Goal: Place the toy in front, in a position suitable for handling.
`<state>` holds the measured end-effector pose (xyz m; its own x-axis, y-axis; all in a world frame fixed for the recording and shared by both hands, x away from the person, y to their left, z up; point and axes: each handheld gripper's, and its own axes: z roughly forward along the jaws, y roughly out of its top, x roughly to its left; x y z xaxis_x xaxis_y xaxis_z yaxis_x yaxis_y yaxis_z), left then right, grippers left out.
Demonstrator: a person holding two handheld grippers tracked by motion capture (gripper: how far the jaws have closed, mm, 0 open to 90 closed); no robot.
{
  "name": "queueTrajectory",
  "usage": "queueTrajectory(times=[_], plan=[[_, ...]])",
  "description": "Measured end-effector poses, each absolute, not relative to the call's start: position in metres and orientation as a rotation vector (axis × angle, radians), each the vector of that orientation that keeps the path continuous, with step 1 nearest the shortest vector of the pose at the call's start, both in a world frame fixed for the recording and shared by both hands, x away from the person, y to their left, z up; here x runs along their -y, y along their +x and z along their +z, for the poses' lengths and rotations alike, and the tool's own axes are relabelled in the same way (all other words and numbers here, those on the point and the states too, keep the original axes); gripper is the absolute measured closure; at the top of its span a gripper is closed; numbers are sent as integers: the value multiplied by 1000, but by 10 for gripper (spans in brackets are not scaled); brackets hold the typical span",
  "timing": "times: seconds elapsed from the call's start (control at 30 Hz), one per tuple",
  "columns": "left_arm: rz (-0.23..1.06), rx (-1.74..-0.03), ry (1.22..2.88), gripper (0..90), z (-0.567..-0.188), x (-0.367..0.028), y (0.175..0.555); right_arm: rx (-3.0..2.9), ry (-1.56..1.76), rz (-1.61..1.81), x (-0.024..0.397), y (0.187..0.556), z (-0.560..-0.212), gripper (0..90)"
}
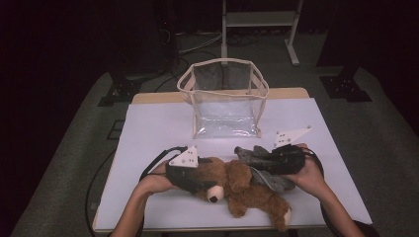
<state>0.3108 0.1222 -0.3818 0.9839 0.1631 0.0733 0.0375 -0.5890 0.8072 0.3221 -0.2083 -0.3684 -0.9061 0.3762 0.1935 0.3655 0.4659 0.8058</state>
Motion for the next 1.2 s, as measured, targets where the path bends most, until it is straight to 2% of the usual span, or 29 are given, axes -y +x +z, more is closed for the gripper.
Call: queueTrajectory(times=[0.27,0.5,0.77,1.0,1.2], plan=[[176,-138,2197,322,-382,-121,310,-2625,801,1447,255,305,-372,737],[173,-138,2195,322,-382,-121,311,-2591,860,1449,275,295,-375,737],[175,-138,2201,321,-382,-121,311,-2605,795,1449,257,297,-367,736],[168,-150,2195,319,-383,-121,312,-2652,701,1466,219,318,-360,734],[166,-152,2189,305,-383,-122,314,-2663,704,1494,210,322,-369,724]])
